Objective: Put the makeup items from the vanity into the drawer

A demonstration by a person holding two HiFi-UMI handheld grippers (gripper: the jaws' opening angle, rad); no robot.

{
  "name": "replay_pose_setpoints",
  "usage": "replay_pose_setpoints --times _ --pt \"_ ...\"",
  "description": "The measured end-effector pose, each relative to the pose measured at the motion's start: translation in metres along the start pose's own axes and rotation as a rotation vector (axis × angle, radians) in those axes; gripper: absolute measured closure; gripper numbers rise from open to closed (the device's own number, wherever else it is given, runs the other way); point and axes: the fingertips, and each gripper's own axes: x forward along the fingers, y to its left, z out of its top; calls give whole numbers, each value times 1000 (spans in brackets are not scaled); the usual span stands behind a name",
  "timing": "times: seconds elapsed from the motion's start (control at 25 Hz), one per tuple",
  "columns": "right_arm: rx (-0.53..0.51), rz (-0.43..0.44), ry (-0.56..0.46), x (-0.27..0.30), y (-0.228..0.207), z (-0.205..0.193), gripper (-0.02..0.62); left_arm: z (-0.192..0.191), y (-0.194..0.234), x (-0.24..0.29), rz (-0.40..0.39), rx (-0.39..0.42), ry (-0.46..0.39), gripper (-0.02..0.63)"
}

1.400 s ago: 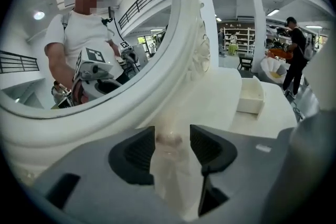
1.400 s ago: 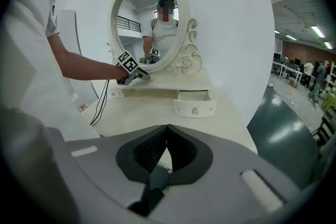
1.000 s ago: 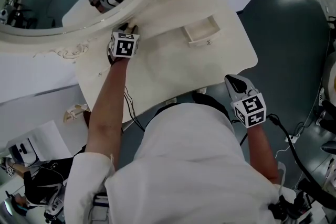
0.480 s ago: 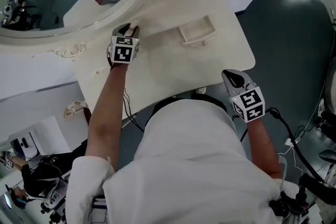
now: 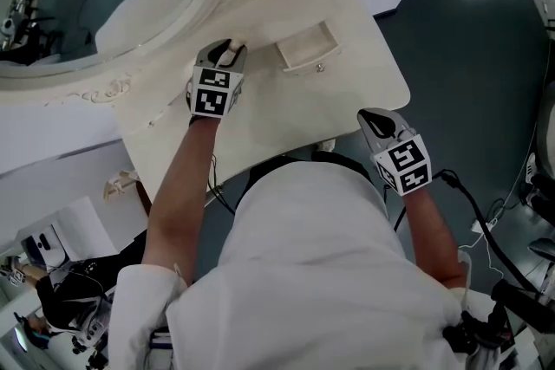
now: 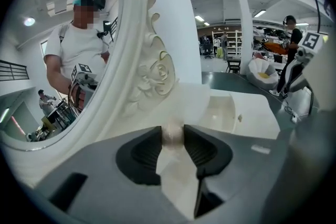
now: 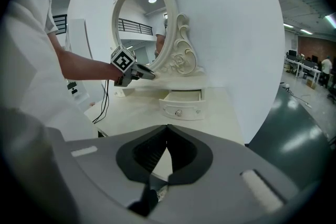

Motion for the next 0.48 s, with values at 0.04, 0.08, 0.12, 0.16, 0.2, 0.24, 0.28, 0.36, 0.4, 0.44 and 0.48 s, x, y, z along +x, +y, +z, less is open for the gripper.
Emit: replay_pose_setpoints --times 0.04,0.08,0.12,0.16,0.2,0.24,0.28,0.36,0.4,0.44,0.48 --pt "1 -2 0 -2 -2 -1 594 5 -9 1 -14 5 -7 469" --pt "2 -3 -1 -3 -3 -2 594 10 -18 3 -29 12 -14 469" --pt "3 -5 -2 -5 -5 -3 595 15 -27 4 -44 20 -20 469" --pt "5 -6 -2 -6 -7 -4 595 19 -36 6 -59 27 -25 469" --pt "6 -8 -2 -8 -9 -6 594 22 -45 9 -73 33 -28 469" --pt "9 -10 -1 -9 -10 -8 595 25 -54 12 -88 37 -30 469" --pt "11 -13 -1 -10 -12 -9 595 27 -62 15 -103 42 -30 469" --pt "18 -20 1 -13 -15 -12 595 31 -77 22 -132 57 -30 469" --pt "22 -24 1 -15 -16 -13 594 33 -84 25 -145 65 -30 469" --pt "27 -28 2 -16 -16 -15 595 34 -90 28 -157 73 -28 469" --pt "31 -31 3 -18 -17 -16 595 34 -96 31 -169 80 -27 469"
